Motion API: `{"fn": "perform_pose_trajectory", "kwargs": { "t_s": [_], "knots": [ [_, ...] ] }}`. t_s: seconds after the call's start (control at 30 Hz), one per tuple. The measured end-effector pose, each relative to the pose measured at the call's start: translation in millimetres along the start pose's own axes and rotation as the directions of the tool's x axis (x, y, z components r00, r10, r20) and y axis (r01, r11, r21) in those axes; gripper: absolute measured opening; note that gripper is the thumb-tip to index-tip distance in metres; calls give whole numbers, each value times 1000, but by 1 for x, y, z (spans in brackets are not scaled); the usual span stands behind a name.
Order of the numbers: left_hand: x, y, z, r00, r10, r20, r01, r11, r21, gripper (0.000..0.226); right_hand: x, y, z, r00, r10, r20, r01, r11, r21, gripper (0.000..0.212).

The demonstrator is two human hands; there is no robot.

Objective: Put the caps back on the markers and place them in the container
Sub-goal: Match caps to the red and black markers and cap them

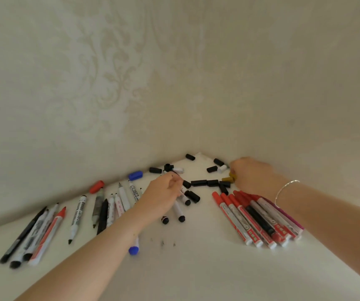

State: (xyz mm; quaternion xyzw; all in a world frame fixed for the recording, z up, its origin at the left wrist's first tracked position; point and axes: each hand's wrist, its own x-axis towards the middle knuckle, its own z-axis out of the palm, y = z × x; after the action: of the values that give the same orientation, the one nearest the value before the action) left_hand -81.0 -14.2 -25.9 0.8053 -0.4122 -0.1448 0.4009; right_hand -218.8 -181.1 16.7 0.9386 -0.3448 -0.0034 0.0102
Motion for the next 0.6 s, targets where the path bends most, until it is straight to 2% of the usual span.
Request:
{"fn": "perform_pose_trajectory", "kwargs": {
  "t_s": [0.1,0.23,0.33,0.4,0.5,0.53,0.6],
  "knots": [
    [-8,-9,-17,1000,-24,-13,24,1000,12,22,13,-35,-6,995,-56,-77,62,994,85,37],
    [-20,-27,-52,992,-71,-106,71,997,-7,14,23,-98,-14,959,-194,-206,253,915,315,50],
    [-29,-48,-98,957,-130,-259,186,961,203,10,25,-145,-8,913,-320,-253,398,836,378,53],
    [-40,-65,-132,933,-205,-294,318,852,415,6,27,-171,-1,884,-399,-244,466,798,383,55],
    [-62,-87,-167,885,-414,-215,444,609,657,23,35,-207,12,848,-494,-191,529,771,354,54],
    [-69,-93,-172,867,-462,-187,448,559,698,26,39,-219,16,836,-519,-180,548,765,338,52],
    [-80,-103,-177,851,-501,-161,450,534,716,15,46,-240,23,812,-559,-167,582,757,296,49]
  ]
}}
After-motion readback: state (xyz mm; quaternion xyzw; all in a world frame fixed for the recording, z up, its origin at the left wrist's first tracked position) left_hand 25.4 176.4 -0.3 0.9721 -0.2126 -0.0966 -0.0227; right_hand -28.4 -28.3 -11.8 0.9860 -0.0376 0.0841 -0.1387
